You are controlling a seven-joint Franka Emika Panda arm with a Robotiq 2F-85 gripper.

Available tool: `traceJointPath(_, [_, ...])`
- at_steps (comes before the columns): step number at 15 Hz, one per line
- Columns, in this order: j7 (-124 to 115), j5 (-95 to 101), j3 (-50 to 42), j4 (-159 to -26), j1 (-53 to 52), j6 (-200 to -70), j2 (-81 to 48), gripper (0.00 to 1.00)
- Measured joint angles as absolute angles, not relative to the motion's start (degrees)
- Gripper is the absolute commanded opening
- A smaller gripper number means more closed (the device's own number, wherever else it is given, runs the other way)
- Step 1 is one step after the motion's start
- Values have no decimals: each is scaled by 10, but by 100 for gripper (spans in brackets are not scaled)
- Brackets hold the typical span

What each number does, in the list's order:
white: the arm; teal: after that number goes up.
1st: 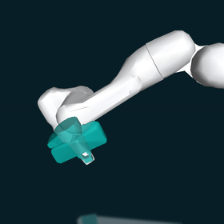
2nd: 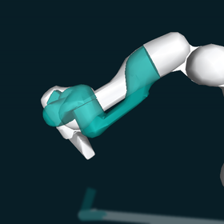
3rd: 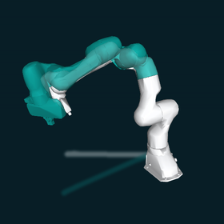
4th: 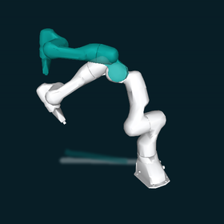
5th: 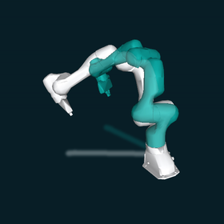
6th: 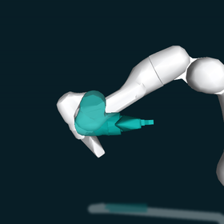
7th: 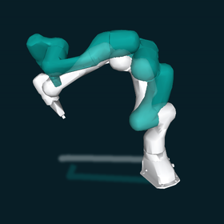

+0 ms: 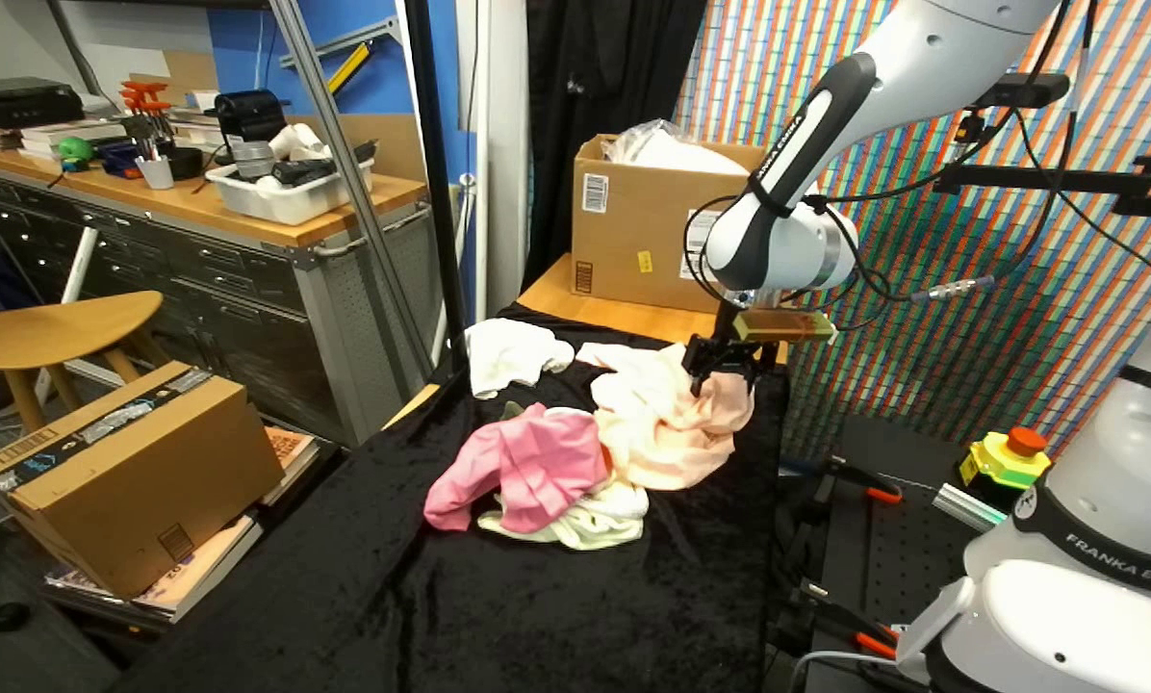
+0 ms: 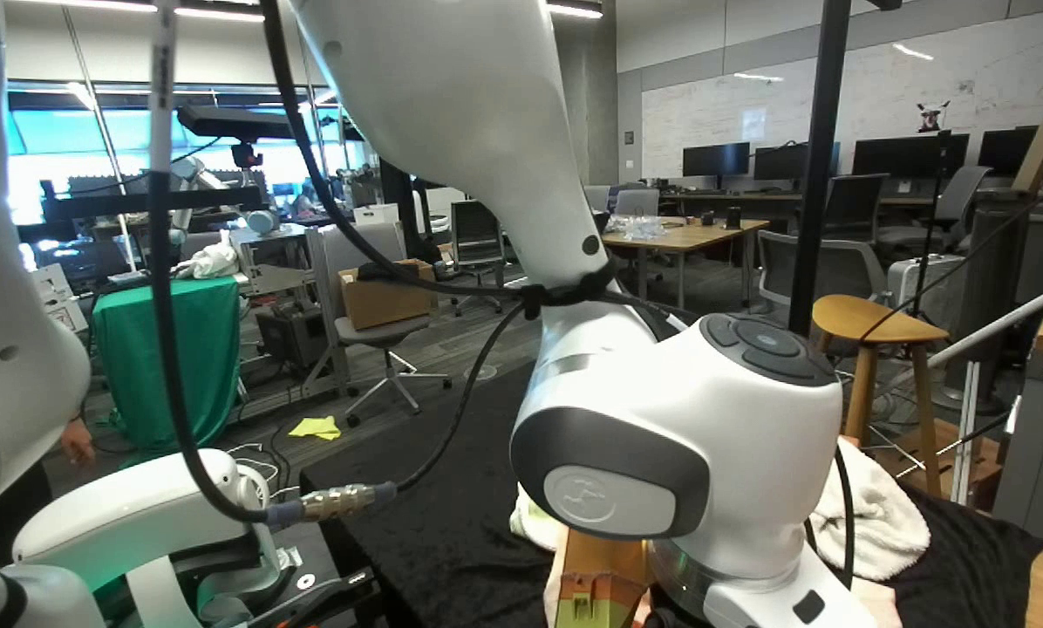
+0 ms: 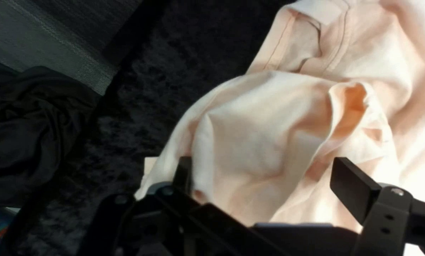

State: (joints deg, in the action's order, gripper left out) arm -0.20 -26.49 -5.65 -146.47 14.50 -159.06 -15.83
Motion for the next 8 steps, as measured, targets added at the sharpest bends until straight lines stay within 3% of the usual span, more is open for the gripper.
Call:
traceJointPath(7, [88, -331, -9, -1444, 172, -1597, -190, 100])
traceJointPath(8, [93, -333, -6, -1441, 173, -1600, -193, 75])
